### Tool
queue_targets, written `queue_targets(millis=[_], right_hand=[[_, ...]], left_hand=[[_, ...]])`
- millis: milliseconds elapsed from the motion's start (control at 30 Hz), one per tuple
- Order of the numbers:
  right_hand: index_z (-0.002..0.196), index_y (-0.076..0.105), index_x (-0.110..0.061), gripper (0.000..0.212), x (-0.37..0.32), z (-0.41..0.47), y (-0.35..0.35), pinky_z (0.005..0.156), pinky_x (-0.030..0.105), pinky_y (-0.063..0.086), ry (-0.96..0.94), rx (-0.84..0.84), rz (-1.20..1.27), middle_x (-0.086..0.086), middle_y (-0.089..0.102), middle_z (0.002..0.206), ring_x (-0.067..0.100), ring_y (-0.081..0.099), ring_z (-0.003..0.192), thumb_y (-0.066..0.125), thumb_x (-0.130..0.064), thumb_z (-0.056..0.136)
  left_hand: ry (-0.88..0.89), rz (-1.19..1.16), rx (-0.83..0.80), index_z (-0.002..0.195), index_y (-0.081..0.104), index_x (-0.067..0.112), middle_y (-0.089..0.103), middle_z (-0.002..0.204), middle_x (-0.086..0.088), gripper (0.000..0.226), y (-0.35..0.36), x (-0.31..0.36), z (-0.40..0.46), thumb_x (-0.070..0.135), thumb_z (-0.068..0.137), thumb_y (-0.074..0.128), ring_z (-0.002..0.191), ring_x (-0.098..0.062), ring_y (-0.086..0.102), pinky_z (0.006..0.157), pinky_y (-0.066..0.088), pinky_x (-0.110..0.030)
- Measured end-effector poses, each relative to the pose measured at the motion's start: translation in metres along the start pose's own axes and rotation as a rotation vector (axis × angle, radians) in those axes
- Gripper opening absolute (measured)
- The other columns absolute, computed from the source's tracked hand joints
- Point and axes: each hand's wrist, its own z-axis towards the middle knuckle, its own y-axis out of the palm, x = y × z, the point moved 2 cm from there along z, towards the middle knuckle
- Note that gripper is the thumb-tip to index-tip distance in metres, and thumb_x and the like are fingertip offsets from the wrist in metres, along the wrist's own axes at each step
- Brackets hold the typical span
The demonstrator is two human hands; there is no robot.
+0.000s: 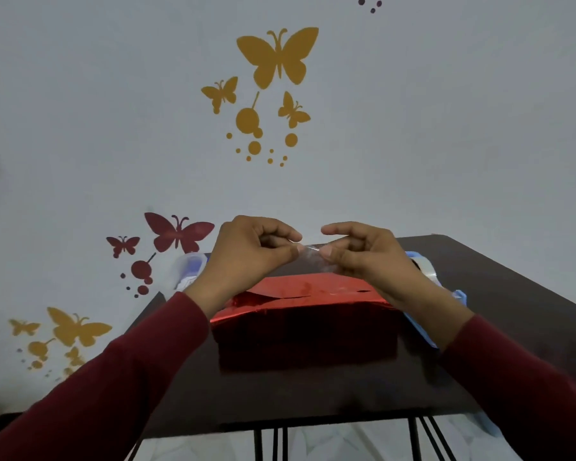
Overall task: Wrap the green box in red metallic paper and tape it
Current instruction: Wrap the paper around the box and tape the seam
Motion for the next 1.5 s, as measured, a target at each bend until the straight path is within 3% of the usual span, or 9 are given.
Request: queue_targets(millis=[100, 233, 400, 567, 733, 933, 1033, 1333, 1500], right_hand=[[0.122, 0.069, -0.017, 0.036, 0.003, 0.006, 0.008, 0.085, 0.038, 0.061, 0.032, -0.025, -0.122, 0.008, 0.079, 0.089, 0.019, 0.076, 0.085, 0.079, -0.007, 0.09], [0.126, 0.065, -0.018, 0.038, 0.01, 0.02, 0.008, 0.091, 0.042, 0.063, 0.132, -0.046, -0.277, 0.004, 0.08, 0.089, 0.018, 0.076, 0.086, 0.075, -0.006, 0.091], [0.126, 0.064, -0.018, 0.038, 0.017, 0.031, -0.009, 0.078, 0.032, 0.06, 0.303, -0.061, -0.147, 0.002, 0.077, 0.098, 0.011, 0.074, 0.088, 0.075, -0.007, 0.092], [0.122, 0.066, -0.014, 0.034, 0.031, 0.047, -0.012, 0.081, 0.034, 0.058, 0.417, -0.044, -0.043, -0.001, 0.077, 0.083, 0.008, 0.072, 0.074, 0.076, -0.004, 0.091], [0.125, 0.066, -0.01, 0.035, 0.054, 0.054, -0.005, 0.075, 0.032, 0.057, 0.515, 0.052, 0.166, -0.001, 0.076, 0.084, 0.011, 0.069, 0.076, 0.073, -0.003, 0.092], [0.125, 0.062, -0.007, 0.035, 0.073, 0.052, -0.003, 0.066, 0.027, 0.06, 0.507, 0.084, 0.106, 0.01, 0.07, 0.099, 0.015, 0.067, 0.083, 0.069, 0.003, 0.093], [0.121, 0.063, -0.006, 0.03, 0.074, 0.056, -0.002, 0.068, 0.027, 0.062, 0.525, 0.045, 0.048, 0.007, 0.076, 0.093, 0.014, 0.071, 0.084, 0.067, 0.006, 0.094], [0.116, 0.065, -0.014, 0.032, 0.05, 0.086, 0.011, 0.074, 0.031, 0.058, 0.619, -0.232, -0.225, 0.0, 0.079, 0.083, 0.01, 0.072, 0.069, 0.076, -0.001, 0.089], [0.121, 0.064, -0.011, 0.034, 0.045, 0.1, 0.03, 0.065, 0.025, 0.054, 0.637, -0.35, -0.368, -0.001, 0.077, 0.075, 0.01, 0.068, 0.069, 0.075, -0.001, 0.09]], left_hand=[[-0.077, -0.034, 0.003, 0.095, 0.082, 0.023, 0.075, 0.069, 0.0, 0.013, 0.002, -0.023, -0.004, 0.023, 0.083, 0.086, 0.075, -0.017, 0.076, 0.084, 0.062, -0.035], [-0.156, -0.039, 0.07, 0.094, 0.081, 0.018, 0.076, 0.069, -0.002, 0.011, 0.009, -0.044, -0.006, 0.023, 0.084, 0.085, 0.064, -0.012, 0.074, 0.073, 0.059, -0.022], [-0.123, 0.097, 0.069, 0.094, 0.081, 0.026, 0.074, 0.071, 0.011, 0.01, 0.023, -0.07, -0.003, 0.027, 0.085, 0.08, 0.073, 0.004, 0.07, 0.082, 0.057, -0.023], [0.111, 0.532, -0.261, 0.132, 0.066, 0.038, 0.067, 0.125, 0.019, 0.051, 0.057, -0.082, -0.007, 0.063, 0.087, 0.065, 0.117, -0.009, 0.047, 0.1, 0.042, -0.039], [0.205, 0.758, -0.433, 0.148, 0.048, 0.043, 0.046, 0.148, 0.017, 0.069, 0.088, -0.09, -0.007, 0.079, 0.089, 0.045, 0.126, -0.016, 0.033, 0.097, 0.027, -0.039], [0.206, 0.805, -0.345, 0.145, 0.053, 0.042, 0.049, 0.143, 0.021, 0.063, 0.066, -0.109, -0.015, 0.075, 0.094, 0.04, 0.125, -0.012, 0.034, 0.099, 0.027, -0.039], [0.16, 0.811, -0.227, 0.137, 0.06, 0.043, 0.055, 0.135, 0.024, 0.057, 0.042, -0.128, -0.025, 0.074, 0.093, 0.042, 0.121, -0.01, 0.036, 0.095, 0.029, -0.039], [0.085, 0.7, -0.077, 0.137, 0.061, 0.045, 0.059, 0.136, 0.025, 0.063, 0.031, -0.152, -0.048, 0.077, 0.091, 0.033, 0.124, -0.008, 0.038, 0.097, 0.031, -0.038], [0.085, 0.663, -0.005, 0.135, 0.063, 0.045, 0.06, 0.133, 0.026, 0.058, 0.036, -0.157, -0.053, 0.074, 0.093, 0.038, 0.125, -0.011, 0.04, 0.099, 0.031, -0.038]])
